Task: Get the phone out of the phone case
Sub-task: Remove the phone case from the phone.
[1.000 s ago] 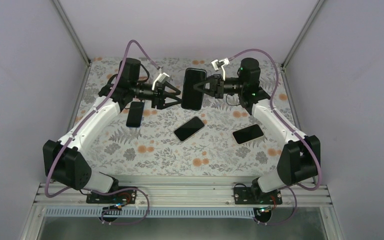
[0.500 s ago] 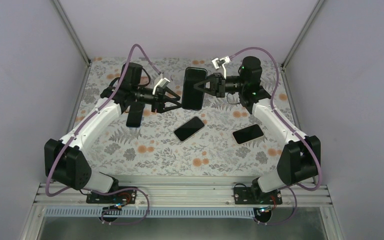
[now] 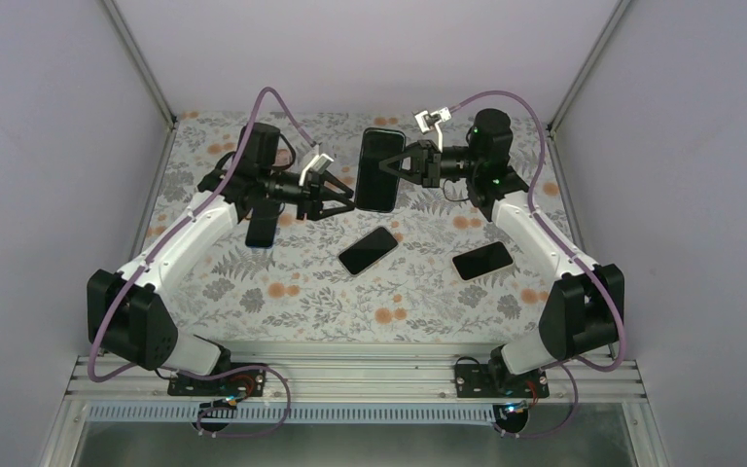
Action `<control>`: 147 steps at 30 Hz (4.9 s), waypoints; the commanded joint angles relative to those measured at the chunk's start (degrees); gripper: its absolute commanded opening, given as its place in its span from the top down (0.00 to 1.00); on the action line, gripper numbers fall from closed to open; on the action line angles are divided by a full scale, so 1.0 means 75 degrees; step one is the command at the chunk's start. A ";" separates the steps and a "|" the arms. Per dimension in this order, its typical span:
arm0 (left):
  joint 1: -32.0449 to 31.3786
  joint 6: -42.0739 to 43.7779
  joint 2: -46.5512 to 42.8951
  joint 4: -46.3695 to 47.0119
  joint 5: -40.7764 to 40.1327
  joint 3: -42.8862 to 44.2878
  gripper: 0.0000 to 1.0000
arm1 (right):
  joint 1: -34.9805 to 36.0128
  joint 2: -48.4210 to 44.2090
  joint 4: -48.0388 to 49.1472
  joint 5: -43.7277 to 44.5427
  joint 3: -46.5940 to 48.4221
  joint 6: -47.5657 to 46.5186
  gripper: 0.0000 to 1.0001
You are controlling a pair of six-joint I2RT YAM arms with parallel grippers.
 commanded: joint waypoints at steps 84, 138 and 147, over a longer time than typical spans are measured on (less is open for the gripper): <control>-0.0225 -0.0343 -0.0155 0.1067 -0.0299 -0.0675 0.80 | 0.0271 -0.0519 0.1029 -0.0851 -0.0294 0.0478 0.96; 0.0372 -0.0831 0.0254 0.2162 0.0692 -0.1368 0.82 | 0.0413 -0.0793 0.1157 -0.1504 -0.0334 0.0725 0.96; 0.0422 -0.1048 0.0198 0.2353 0.0629 -0.1426 0.80 | 0.0433 -0.0842 0.0884 -0.1500 -0.0327 0.0438 0.96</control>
